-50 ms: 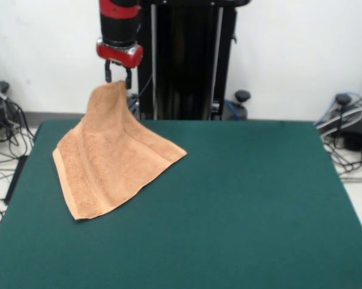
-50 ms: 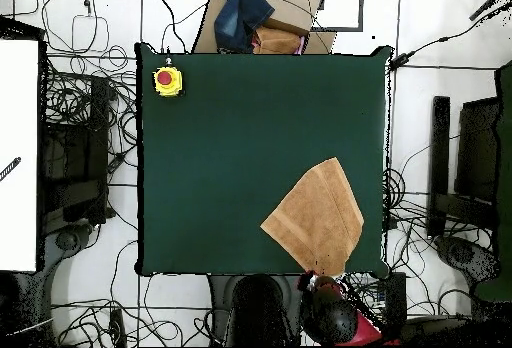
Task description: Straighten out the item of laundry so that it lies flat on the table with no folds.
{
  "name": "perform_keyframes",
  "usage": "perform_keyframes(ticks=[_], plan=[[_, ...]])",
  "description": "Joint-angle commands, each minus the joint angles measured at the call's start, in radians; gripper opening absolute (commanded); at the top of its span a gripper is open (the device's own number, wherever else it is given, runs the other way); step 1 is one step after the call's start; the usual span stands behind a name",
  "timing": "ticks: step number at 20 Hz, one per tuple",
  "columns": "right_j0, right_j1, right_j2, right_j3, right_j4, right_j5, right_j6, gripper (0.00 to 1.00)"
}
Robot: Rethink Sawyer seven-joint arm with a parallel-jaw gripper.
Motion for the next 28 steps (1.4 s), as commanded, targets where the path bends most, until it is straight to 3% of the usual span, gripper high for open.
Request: perform_keyframes(ticks=[1, 5, 9, 12, 17, 25, 28], plan=[[0.034, 0.015, 0.029, -0.123, 0.006, -0.055, 0.213, 1.00], [0.163, -0.112, -0.004, -0.085, 0.130, 0.070, 0.218, 1.00], [0.292, -0.226, -0.095, -0.153, 0.211, 0.248, 0.141, 1.00], [0.254, -0.245, -0.057, -0.190, 0.181, 0.300, 0.125, 1.00], [0.144, -0.187, 0.069, -0.282, 0.114, 0.287, 0.129, 1.00], [0.109, -0.010, 0.131, -0.437, 0.080, 0.095, 0.176, 1.00], [0.081, 0.039, 0.168, -0.444, 0.077, 0.054, 0.217, 1.00]])
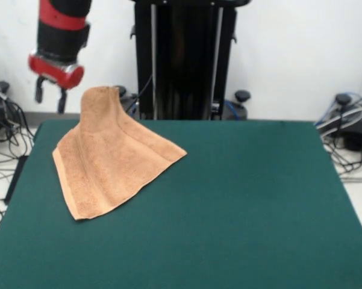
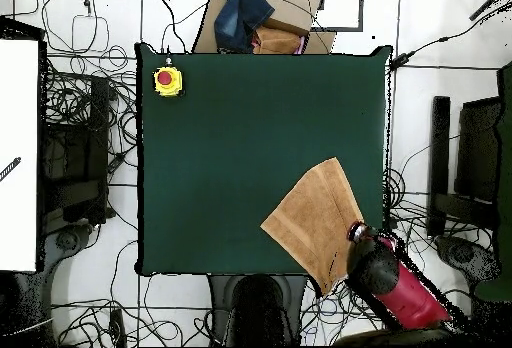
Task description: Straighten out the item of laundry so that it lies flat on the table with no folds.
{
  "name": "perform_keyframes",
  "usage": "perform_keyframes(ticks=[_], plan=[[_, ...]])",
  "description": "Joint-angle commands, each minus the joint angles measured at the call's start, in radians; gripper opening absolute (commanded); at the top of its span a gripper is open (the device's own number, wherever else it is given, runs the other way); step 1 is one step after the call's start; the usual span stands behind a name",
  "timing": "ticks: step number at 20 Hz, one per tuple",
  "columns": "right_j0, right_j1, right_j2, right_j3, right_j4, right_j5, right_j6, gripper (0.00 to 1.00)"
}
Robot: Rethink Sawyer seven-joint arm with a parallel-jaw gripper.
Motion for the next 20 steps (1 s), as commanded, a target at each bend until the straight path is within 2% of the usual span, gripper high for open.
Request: perform_keyframes(ticks=[1, 7, 9, 10, 13, 15, 20], plan=[[-0.014, 0.154, 0.173, -0.157, -0.027, -0.127, 0.234, 1.00], [-0.031, 0.232, 0.234, -0.157, -0.005, -0.277, 0.338, 1.00], [-0.046, 0.233, 0.275, -0.153, -0.011, -0.287, 0.351, 1.00], [-0.069, 0.232, 0.314, -0.155, -0.033, -0.259, 0.340, 1.00], [-0.164, 0.230, 0.449, -0.185, -0.104, -0.039, 0.214, 1.00], [-0.234, 0.274, 0.542, -0.224, -0.151, 0.091, 0.123, 1.00], [-0.388, 0.417, 0.742, -0.283, -0.240, 0.255, -0.001, 1.00]])
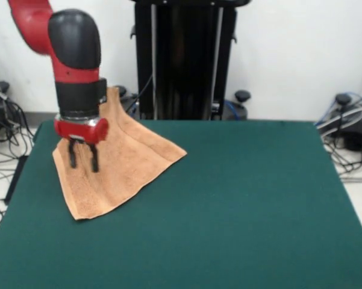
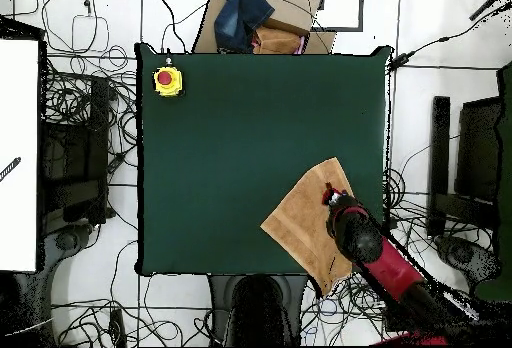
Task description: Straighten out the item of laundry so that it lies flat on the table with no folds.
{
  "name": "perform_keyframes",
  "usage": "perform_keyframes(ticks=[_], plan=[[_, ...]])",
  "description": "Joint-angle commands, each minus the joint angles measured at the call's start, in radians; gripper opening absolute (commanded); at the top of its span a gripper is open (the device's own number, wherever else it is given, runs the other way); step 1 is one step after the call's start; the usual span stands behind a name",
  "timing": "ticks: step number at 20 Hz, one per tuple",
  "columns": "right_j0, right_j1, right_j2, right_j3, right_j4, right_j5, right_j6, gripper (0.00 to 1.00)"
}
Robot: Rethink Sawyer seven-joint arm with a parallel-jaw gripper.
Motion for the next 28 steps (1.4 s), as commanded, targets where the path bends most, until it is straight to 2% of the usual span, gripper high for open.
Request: perform_keyframes(ticks=[1, 5, 10, 11, 13, 15, 17, 19, 22, 28], plan=[[-0.129, 0.181, 0.349, -0.165, -0.099, 0.269, -0.010, 1.00], [-0.188, 0.284, 0.436, -0.228, -0.123, 0.372, -0.084, 1.00], [-0.201, 0.373, 0.466, -0.345, -0.167, 0.447, -0.153, 1.00], [-0.188, 0.371, 0.446, -0.366, -0.170, 0.451, -0.139, 1.00], [-0.114, 0.316, 0.335, -0.408, -0.137, 0.476, -0.051, 1.00], [-0.043, 0.241, 0.232, -0.446, -0.155, 0.440, 0.012, 1.00], [0.041, 0.176, 0.108, -0.474, -0.137, 0.447, 0.083, 1.00], [0.056, 0.166, 0.083, -0.487, -0.140, 0.450, 0.081, 1.00], [0.045, 0.176, 0.101, -0.503, -0.146, 0.485, 0.034, 1.00], [0.053, 0.151, 0.082, -0.497, -0.155, 0.513, 0.019, 1.00]])
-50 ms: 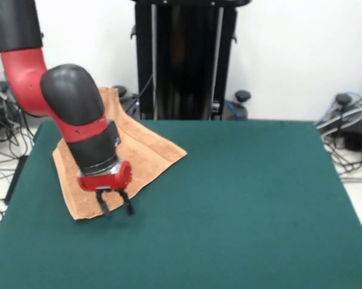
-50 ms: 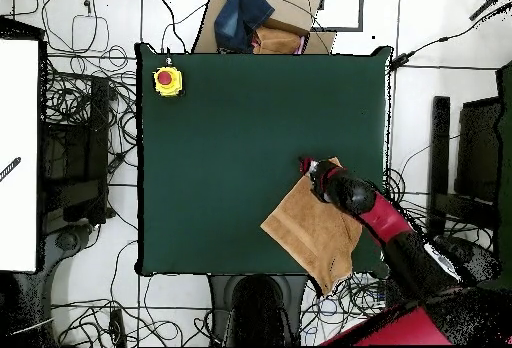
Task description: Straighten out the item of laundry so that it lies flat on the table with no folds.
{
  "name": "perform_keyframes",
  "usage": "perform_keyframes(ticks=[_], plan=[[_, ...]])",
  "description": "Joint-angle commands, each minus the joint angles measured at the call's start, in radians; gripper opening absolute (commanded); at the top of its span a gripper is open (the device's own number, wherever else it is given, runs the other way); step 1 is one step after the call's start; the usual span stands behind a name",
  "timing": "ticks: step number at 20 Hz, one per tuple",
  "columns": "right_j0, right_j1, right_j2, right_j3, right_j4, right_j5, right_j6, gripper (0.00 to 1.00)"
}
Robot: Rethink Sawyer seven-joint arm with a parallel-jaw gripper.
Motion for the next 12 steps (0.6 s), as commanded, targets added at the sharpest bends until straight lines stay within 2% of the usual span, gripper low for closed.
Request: perform_keyframes(ticks=[1, 6, 10, 12], plan=[[0.023, -0.032, -0.099, -0.148, -0.039, 0.105, 0.015, 1.00], [-0.001, -0.075, -0.057, -0.135, -0.036, 0.199, -0.045, 1.00], [0.001, -0.014, -0.051, -0.198, -0.033, 0.259, -0.075, 1.00], [-0.016, 0.028, -0.020, -0.216, -0.050, 0.320, -0.148, 1.00]])
